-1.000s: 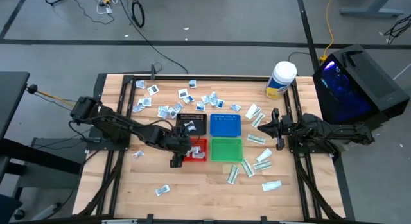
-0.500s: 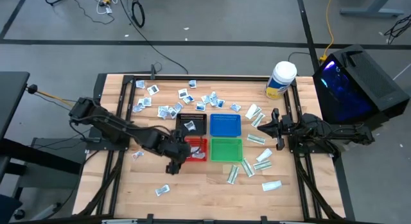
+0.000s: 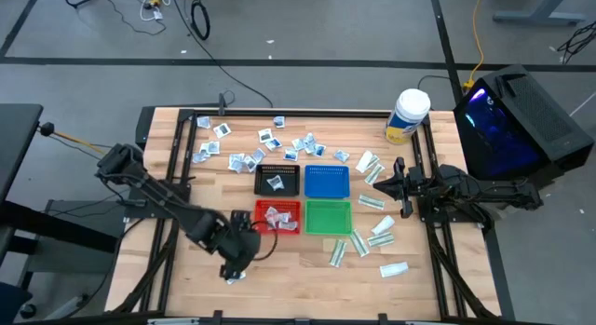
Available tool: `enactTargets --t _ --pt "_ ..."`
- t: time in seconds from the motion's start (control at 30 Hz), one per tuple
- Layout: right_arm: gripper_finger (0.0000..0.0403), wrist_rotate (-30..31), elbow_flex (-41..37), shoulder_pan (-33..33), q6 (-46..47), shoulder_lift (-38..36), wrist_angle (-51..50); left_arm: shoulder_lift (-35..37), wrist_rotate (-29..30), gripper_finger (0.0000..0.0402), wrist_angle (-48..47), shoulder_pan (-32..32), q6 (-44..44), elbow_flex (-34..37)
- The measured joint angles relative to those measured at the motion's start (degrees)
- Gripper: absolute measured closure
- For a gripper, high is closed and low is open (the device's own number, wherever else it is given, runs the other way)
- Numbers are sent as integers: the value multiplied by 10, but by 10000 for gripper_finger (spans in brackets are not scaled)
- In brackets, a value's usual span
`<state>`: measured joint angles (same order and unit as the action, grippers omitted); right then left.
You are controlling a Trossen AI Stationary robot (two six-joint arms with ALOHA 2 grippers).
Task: Pick & Place First Aid Supplies
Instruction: Put the orange ointment pack into the orange bin
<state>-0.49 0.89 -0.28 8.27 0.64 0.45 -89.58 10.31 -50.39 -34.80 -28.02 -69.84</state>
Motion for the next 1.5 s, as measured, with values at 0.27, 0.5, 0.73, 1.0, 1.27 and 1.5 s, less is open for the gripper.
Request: enactTargets --t 0.27,0.5,0.73,1.0,1.27,1.5 --pt "385 0 0 0 0 0 0 0 0 35 0 -66 -96 0" --pt "385 0 0 0 0 0 0 -11 5 35 10 -69 -244 1" --pt "385 0 0 0 0 0 0 -54 0 35 32 -65 -275 1" --pt "385 0 0 0 0 0 0 -96 0 40 40 -81 -299 1" --pt "385 0 0 0 0 0 0 -118 -10 51 42 -102 -299 1" --pt "385 0 0 0 0 0 0 -118 -11 51 47 -105 -330 4"
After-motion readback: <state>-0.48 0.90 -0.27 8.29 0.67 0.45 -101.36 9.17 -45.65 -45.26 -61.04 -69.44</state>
